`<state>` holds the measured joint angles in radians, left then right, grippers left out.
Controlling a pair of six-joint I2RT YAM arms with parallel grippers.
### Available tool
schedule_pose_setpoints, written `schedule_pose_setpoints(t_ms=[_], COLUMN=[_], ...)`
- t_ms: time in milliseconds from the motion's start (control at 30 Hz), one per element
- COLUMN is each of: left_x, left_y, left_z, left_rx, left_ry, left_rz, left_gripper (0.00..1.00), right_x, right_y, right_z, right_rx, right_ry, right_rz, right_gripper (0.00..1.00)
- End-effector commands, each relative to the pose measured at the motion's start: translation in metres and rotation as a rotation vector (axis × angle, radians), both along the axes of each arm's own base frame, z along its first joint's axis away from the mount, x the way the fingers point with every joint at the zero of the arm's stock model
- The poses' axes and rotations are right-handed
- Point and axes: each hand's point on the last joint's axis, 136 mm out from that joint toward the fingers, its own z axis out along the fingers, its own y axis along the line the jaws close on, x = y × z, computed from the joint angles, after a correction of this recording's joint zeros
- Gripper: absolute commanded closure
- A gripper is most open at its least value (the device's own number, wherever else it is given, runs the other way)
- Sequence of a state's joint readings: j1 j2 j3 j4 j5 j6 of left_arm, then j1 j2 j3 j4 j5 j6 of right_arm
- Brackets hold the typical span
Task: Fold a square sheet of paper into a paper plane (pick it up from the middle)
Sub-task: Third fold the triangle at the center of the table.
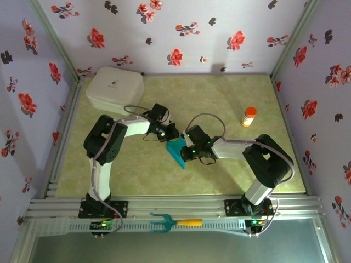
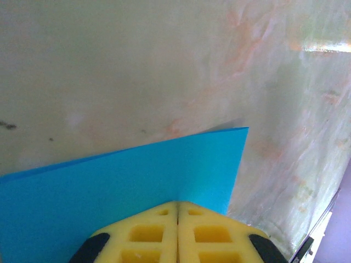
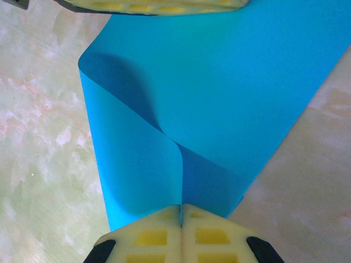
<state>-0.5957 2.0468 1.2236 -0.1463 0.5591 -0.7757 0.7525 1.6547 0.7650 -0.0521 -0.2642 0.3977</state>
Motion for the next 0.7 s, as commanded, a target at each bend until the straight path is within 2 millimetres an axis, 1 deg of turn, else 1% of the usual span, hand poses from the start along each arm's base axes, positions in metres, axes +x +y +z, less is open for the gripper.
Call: schedule_pose_setpoints(t_ms=[0, 100, 167, 233, 267, 300, 333, 367, 433, 533, 667], left_x=[-0.003, 0.001, 0.006, 0.012, 0.015, 0.017, 0.02, 0.022, 0.024, 0.018, -0.004], left_y=[0.006, 0.004, 0.004, 0.005, 0.005, 0.006, 0.008, 0.012, 0.024, 0.034, 0.038], left_z=[0.0, 0.009, 0.019, 0.034, 0.047, 0.058, 0.066, 0.072, 0.076, 0.08, 0.09], left_rx=[0.034, 0.026, 0.016, 0.011, 0.001, -0.008, -0.009, -0.001, 0.02, 0.012, -0.047], left_ry=[0.01, -0.009, -0.035, -0.064, -0.094, -0.122, -0.144, -0.161, -0.177, -0.168, -0.166], left_rz=[0.009, 0.009, 0.017, 0.039, 0.048, 0.057, 0.071, 0.086, 0.12, 0.153, 0.162], left_gripper=[0.9, 0.88, 0.86, 0.85, 0.83, 0.76, 0.73, 0.72, 0.71, 0.74, 0.88], right_x=[0.001, 0.0, 0.0, 0.001, 0.001, 0.001, 0.0, 0.001, 0.002, 0.002, 0.003], right_y=[-0.007, -0.007, -0.008, -0.007, -0.007, -0.007, -0.007, -0.007, -0.007, -0.007, -0.008], right_z=[-0.008, -0.01, -0.011, -0.011, -0.011, -0.011, -0.011, -0.011, -0.012, -0.012, -0.011], right_rx=[-0.043, -0.047, -0.051, -0.05, -0.05, -0.05, -0.049, -0.047, -0.048, -0.053, -0.054], right_ry=[0.016, 0.024, 0.024, 0.023, 0.022, 0.021, 0.021, 0.019, 0.018, 0.021, 0.017], right_rz=[-0.018, -0.017, -0.019, -0.02, -0.018, -0.019, -0.018, -0.017, -0.017, -0.013, -0.016], right_gripper=[1.0, 1.0, 1.0, 1.0, 1.0, 1.0, 1.0, 1.0, 1.0, 1.0, 1.0])
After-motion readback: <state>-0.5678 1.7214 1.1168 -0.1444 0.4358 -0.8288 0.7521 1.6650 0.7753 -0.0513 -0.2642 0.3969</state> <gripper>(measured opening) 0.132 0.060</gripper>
